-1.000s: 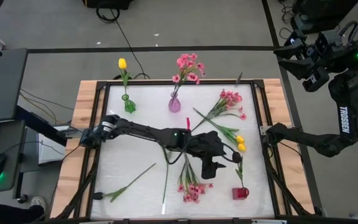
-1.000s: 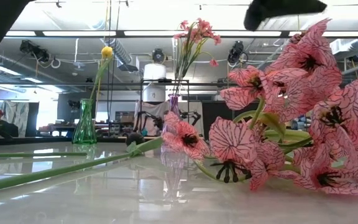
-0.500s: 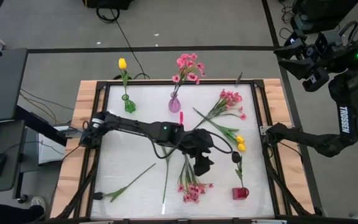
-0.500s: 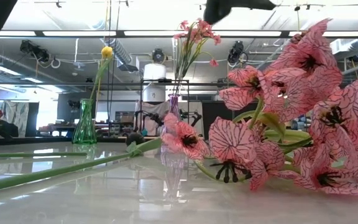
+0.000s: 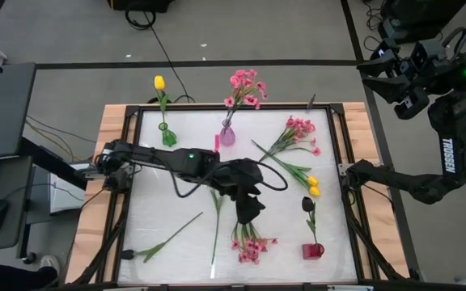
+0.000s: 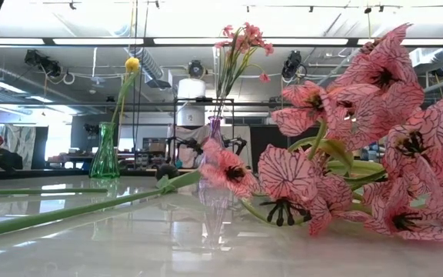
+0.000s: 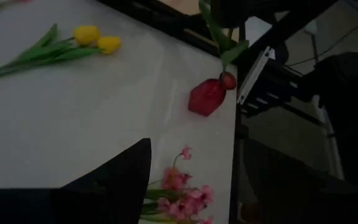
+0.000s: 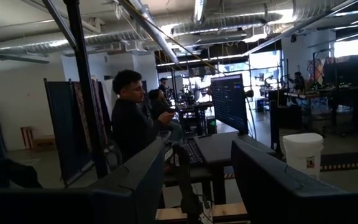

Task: Sort flowers into vase by color
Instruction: Put the left black flower into the red vase

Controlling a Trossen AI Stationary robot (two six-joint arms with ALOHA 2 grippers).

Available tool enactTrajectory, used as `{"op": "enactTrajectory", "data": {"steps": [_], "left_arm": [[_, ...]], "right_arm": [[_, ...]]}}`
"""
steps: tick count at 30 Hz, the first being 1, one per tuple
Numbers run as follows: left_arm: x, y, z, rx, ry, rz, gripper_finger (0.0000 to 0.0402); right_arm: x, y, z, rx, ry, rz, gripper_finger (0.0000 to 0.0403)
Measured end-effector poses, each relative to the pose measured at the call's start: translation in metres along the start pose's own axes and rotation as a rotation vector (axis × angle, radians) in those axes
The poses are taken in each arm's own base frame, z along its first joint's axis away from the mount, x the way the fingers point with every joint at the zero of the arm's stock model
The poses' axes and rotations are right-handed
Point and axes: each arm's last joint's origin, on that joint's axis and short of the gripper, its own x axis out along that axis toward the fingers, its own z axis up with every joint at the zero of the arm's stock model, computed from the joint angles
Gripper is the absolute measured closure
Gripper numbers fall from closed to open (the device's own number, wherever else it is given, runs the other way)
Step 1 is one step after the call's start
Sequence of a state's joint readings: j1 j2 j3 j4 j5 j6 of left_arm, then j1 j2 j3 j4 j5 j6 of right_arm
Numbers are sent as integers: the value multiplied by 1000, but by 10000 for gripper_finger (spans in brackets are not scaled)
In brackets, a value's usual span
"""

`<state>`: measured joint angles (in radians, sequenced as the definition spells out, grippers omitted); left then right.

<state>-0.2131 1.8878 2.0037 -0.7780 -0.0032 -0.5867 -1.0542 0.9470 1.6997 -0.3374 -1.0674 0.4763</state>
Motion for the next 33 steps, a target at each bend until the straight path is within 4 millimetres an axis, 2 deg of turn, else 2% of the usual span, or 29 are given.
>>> {"op": "enactTrajectory", "data": {"steps": [8,15,23,29,33], "left_arm": [[-44,0,1,148,-62,127,143],[-96,4,0,199,-96,203,143],[-145,7,-11,266,-99,288,143],[-167,9,-13,310,-211,259,143],[-163,22,-31,293,-368,186,143]], "right_arm": [[0,0,0,0,0,1,207],[0,0,0,0,0,0,207],[0,0,0,0,0,0,207],[0,0,0,-1,-1,0,207],[0,0,0,-2,-1,1,207]]}}
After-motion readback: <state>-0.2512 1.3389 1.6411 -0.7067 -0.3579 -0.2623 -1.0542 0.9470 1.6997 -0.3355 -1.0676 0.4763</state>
